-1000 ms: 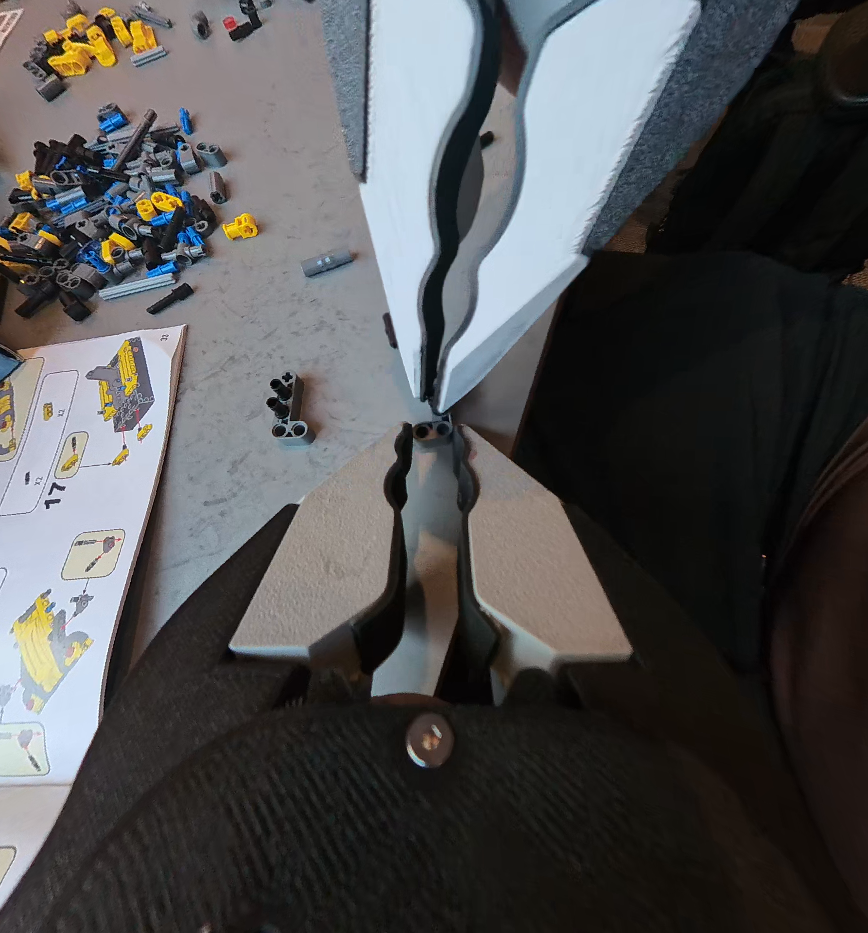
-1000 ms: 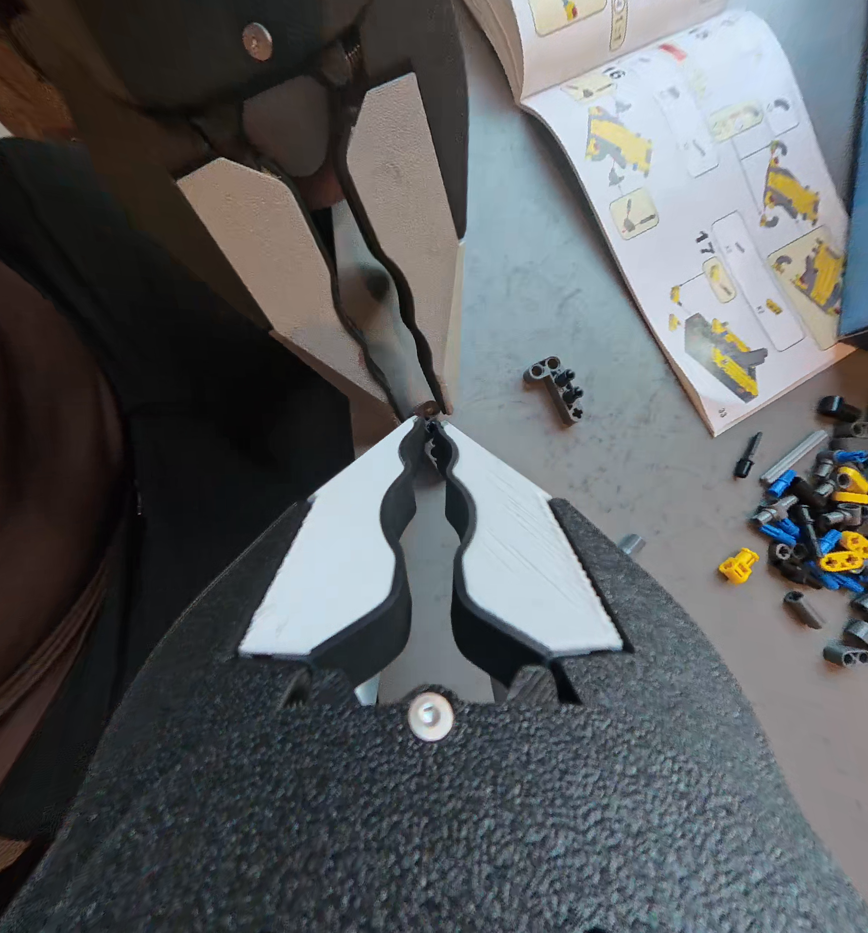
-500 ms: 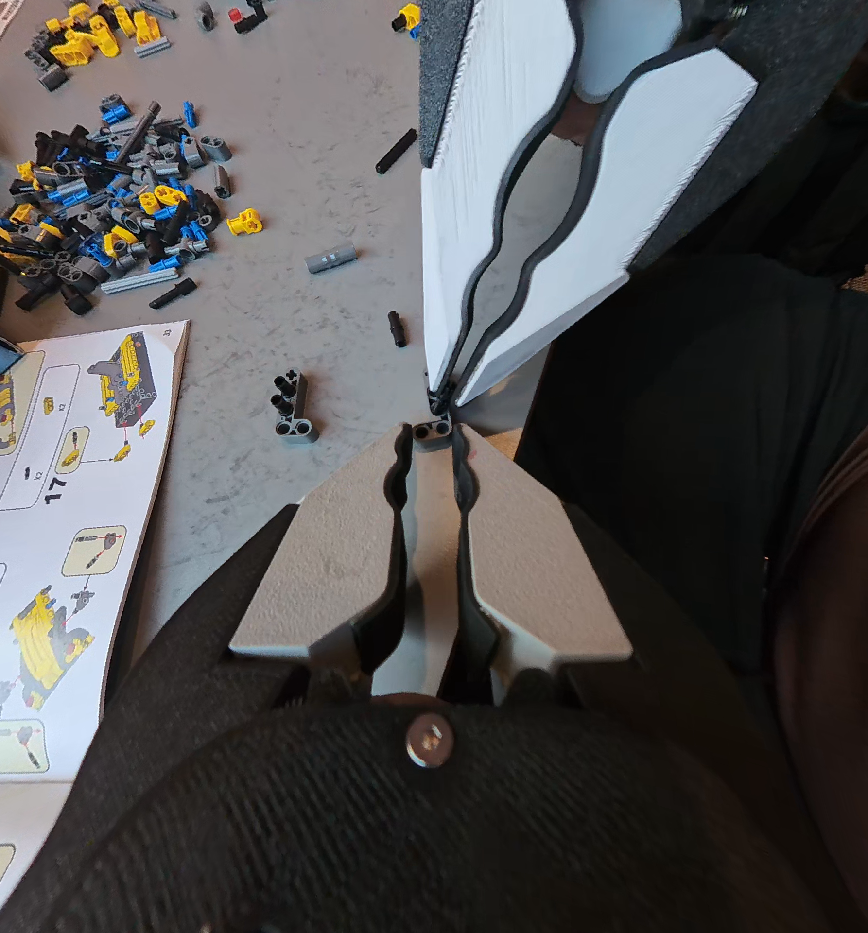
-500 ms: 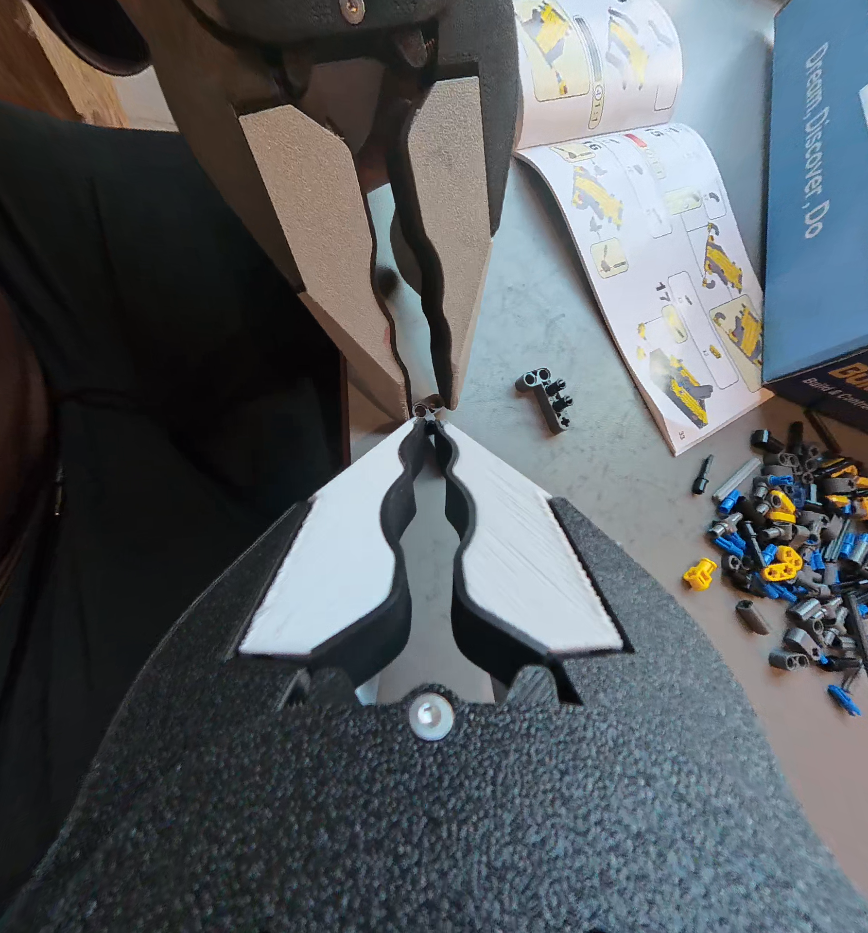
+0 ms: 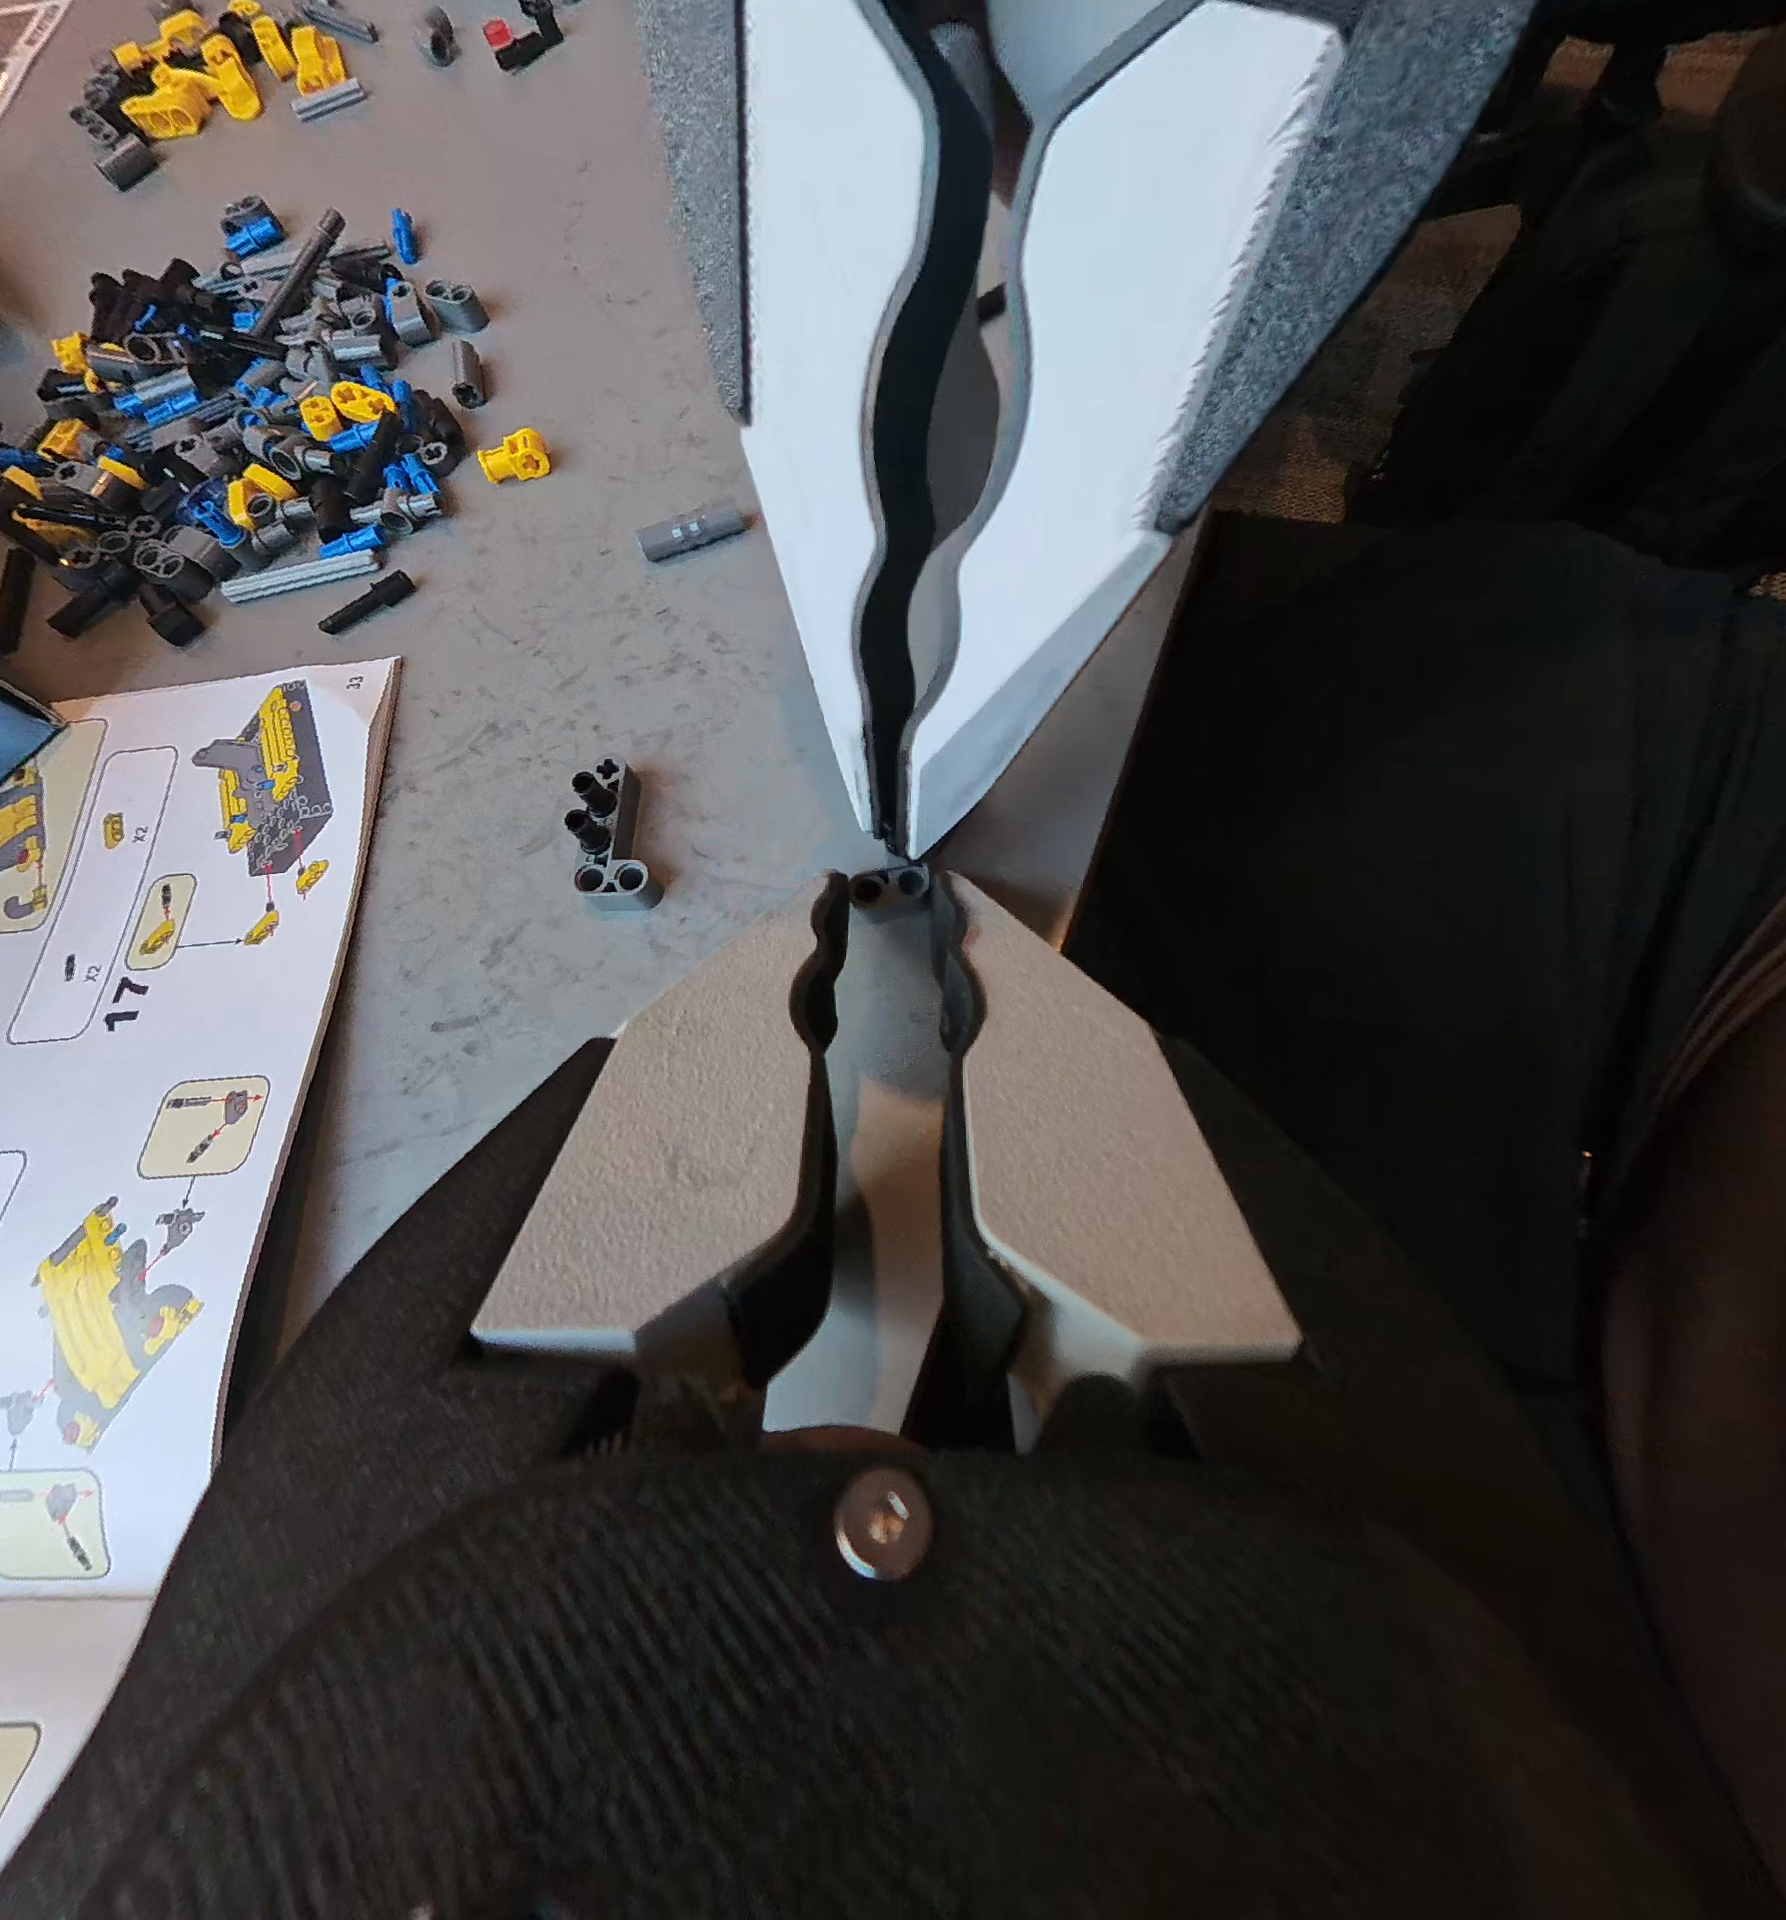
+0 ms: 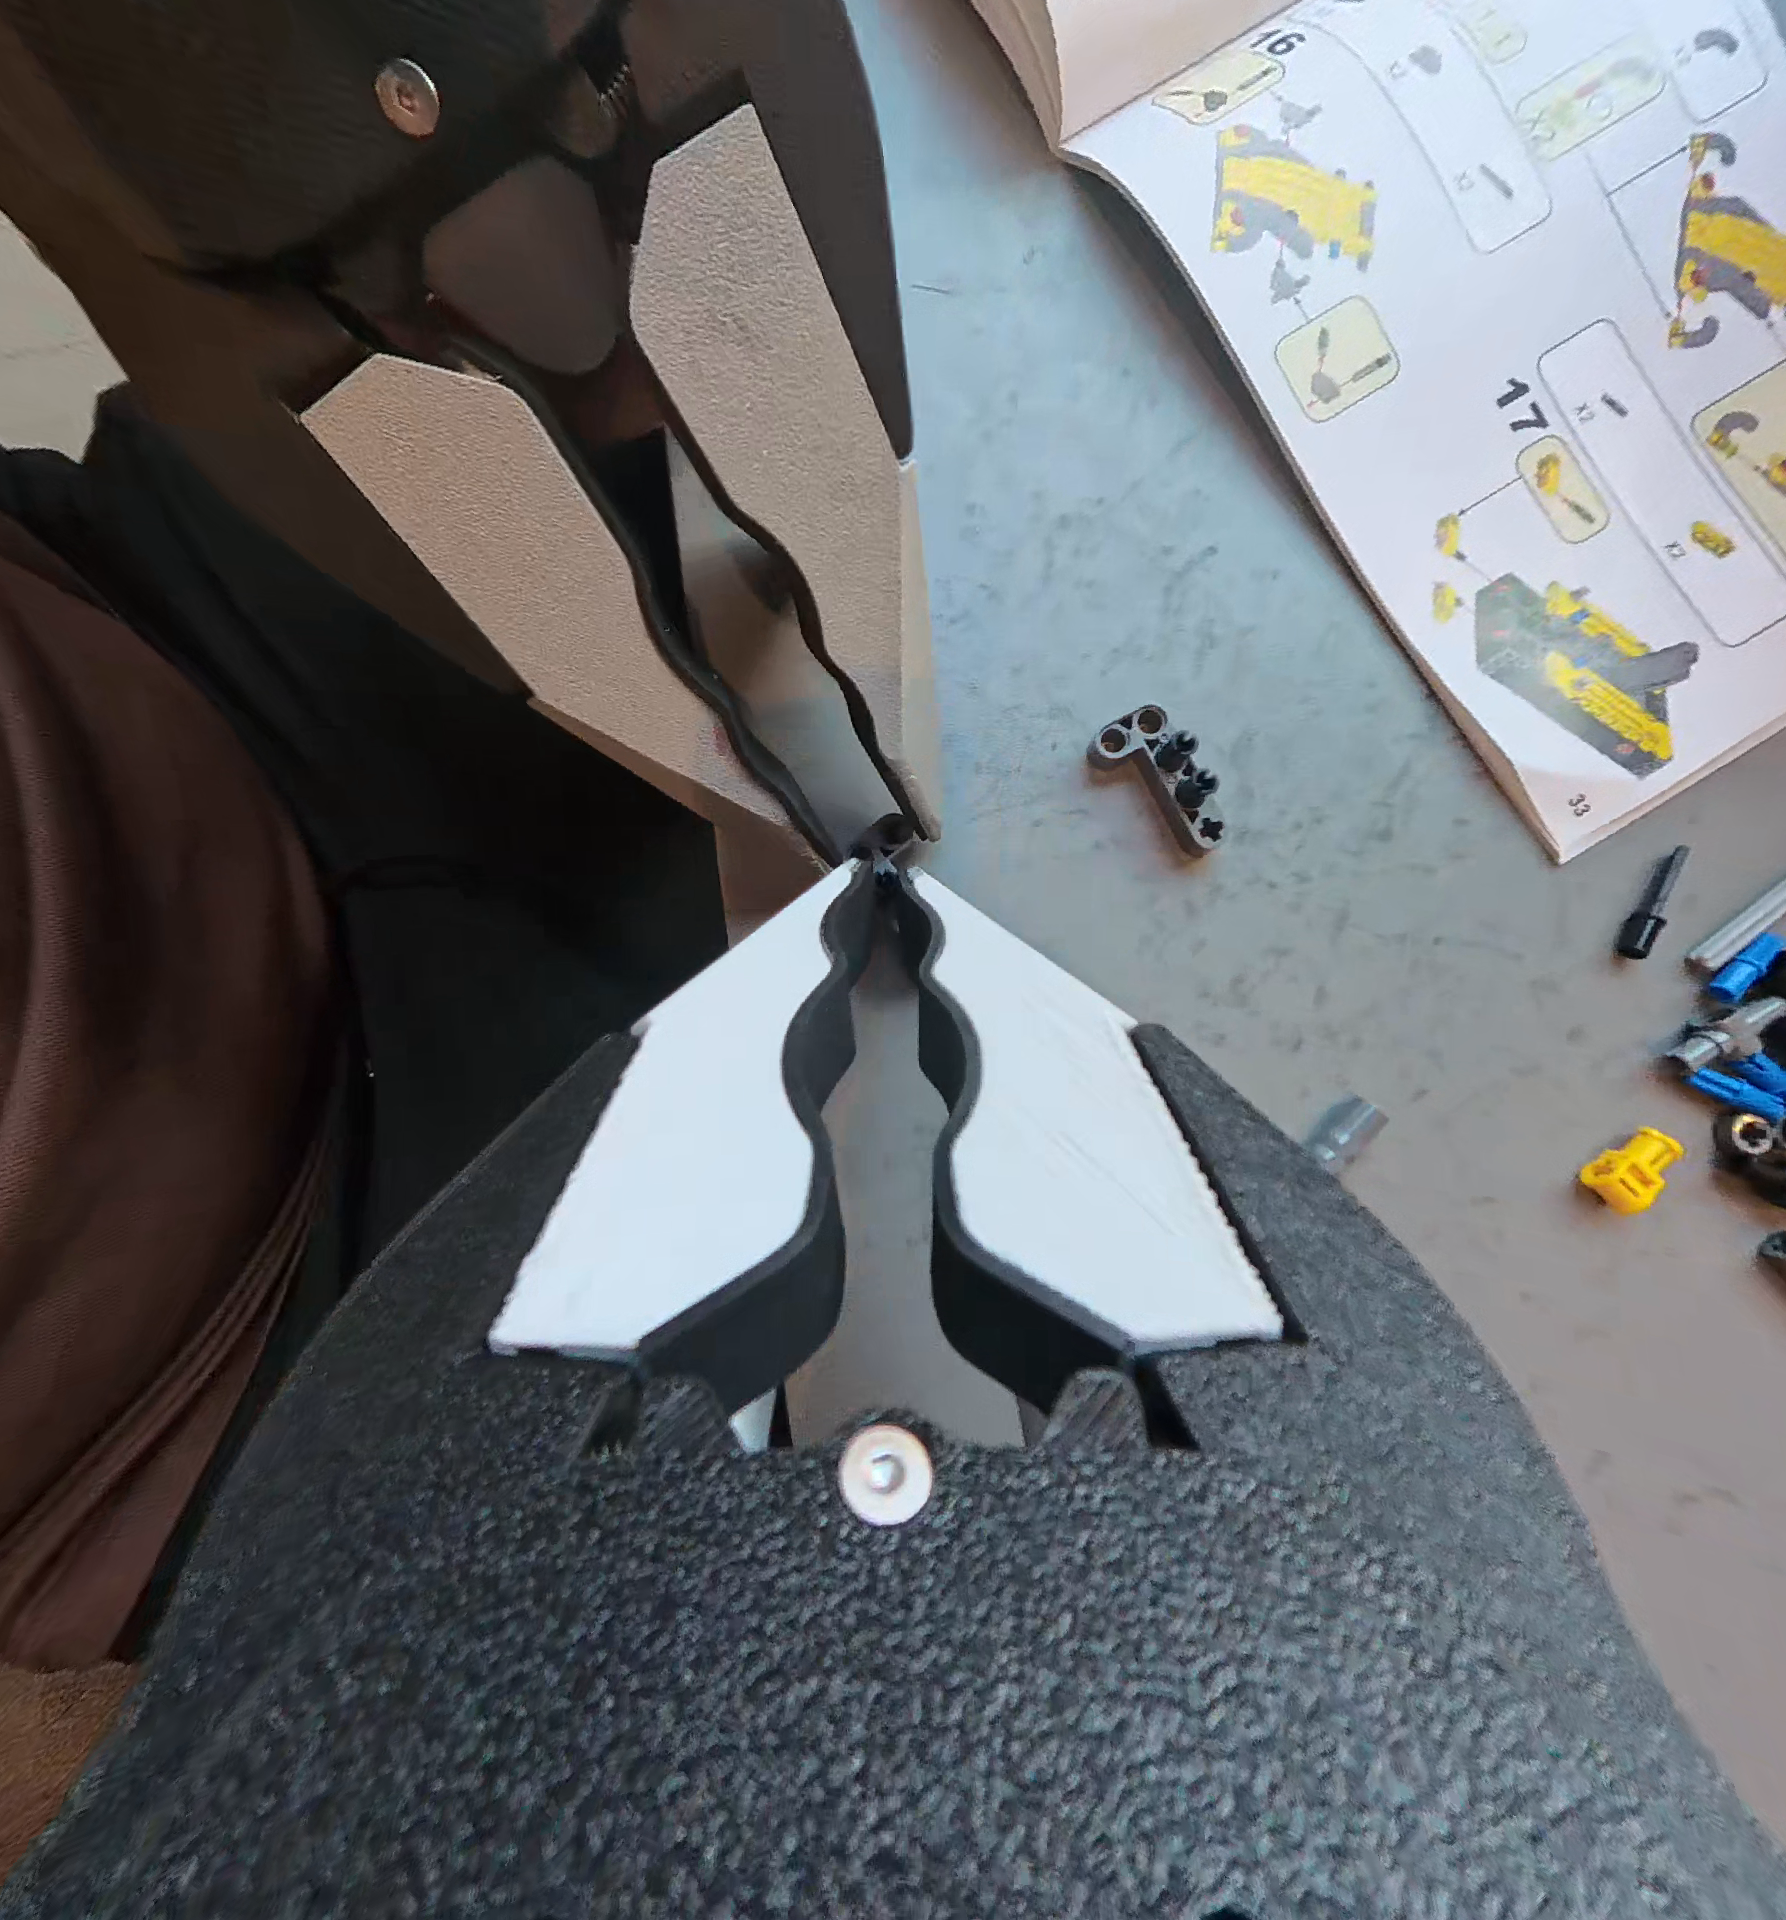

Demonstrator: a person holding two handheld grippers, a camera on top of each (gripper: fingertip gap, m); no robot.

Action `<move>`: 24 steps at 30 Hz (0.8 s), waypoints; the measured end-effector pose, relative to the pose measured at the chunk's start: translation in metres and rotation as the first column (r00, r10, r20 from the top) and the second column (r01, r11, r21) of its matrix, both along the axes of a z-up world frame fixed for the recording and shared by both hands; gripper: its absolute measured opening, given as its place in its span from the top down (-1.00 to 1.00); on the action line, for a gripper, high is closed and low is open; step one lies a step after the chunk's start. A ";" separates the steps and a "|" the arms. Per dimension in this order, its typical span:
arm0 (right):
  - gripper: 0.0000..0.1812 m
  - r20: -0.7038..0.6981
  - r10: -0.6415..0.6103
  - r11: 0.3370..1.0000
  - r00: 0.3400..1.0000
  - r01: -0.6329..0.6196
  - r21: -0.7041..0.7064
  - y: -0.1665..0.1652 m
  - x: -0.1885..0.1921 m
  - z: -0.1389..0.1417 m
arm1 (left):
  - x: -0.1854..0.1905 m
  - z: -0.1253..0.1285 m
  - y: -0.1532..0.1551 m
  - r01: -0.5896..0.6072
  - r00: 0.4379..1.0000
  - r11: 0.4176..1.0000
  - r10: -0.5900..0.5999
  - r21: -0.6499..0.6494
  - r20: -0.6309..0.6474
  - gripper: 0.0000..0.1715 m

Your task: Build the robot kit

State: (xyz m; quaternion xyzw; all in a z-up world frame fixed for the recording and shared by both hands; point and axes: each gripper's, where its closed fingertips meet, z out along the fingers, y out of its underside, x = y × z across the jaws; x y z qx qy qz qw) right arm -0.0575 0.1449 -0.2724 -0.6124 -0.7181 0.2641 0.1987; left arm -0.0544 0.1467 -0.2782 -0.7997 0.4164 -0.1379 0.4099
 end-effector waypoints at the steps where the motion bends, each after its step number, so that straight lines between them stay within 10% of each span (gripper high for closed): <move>1: 0.96 -0.009 -0.004 1.000 1.000 0.004 0.006 0.000 0.000 0.000 | 0.000 0.000 0.000 0.000 1.000 1.000 0.000 0.002 0.000 0.85; 7: 1.00 -0.178 -0.083 0.991 0.981 0.062 -0.120 0.005 -0.002 0.033 | 0.001 0.000 0.000 0.001 1.000 1.000 -0.001 0.010 -0.004 0.85; 19: 1.00 -0.012 -0.012 0.996 1.000 0.013 0.085 0.001 0.002 0.004 | 0.000 0.000 0.000 -0.002 1.000 1.000 0.002 -0.004 0.003 0.85; 24: 1.00 0.193 0.006 0.996 0.981 0.011 -0.087 0.001 0.003 0.003 | 0.000 0.000 0.000 -0.003 1.000 1.000 0.003 -0.004 0.002 0.85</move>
